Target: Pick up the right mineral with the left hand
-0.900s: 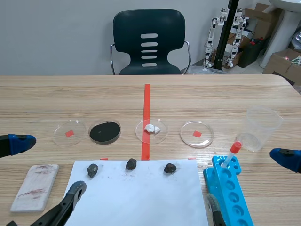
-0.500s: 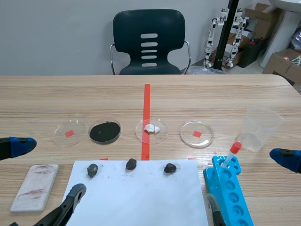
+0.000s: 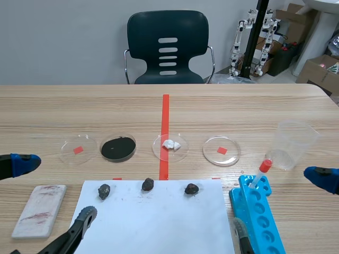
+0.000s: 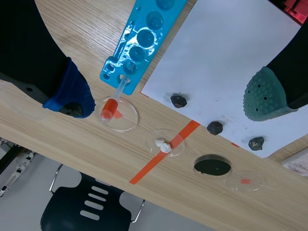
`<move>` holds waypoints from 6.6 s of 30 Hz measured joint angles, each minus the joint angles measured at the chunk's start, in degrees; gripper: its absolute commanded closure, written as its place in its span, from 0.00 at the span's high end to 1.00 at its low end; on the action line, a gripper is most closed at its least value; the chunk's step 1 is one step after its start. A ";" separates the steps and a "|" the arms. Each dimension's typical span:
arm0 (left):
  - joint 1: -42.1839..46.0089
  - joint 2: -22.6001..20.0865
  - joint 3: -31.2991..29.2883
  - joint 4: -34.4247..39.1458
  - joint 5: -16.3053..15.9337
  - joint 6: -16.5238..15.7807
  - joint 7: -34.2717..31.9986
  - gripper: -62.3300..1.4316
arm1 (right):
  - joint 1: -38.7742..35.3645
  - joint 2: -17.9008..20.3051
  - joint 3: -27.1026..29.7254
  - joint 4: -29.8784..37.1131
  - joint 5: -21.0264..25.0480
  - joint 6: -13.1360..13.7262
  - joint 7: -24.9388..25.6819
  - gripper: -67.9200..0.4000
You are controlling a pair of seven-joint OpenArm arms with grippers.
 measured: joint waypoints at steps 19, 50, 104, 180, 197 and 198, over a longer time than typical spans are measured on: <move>-18.40 0.00 15.37 -2.62 -3.48 0.00 18.69 1.00 | 0.00 0.00 0.00 0.00 0.00 0.00 0.00 0.96; -62.64 11.63 53.53 -36.72 -9.92 39.85 60.92 1.00 | 0.00 0.00 0.00 0.00 0.02 0.00 0.00 0.96; -72.22 22.21 57.00 -59.91 -8.09 42.69 63.71 1.00 | 0.00 0.00 0.00 0.00 0.00 -0.02 0.02 0.96; -13.55 1.90 11.15 4.28 -5.38 21.57 30.62 0.14 | -0.02 0.00 0.00 0.00 0.00 0.00 0.00 0.96; 6.93 1.90 1.53 5.86 -7.15 15.04 9.18 0.14 | 0.00 0.00 0.00 0.00 0.00 0.00 0.00 0.96; 7.34 1.90 1.51 5.68 -7.13 14.16 7.93 0.14 | 0.00 0.00 0.00 0.00 0.00 0.00 0.00 0.96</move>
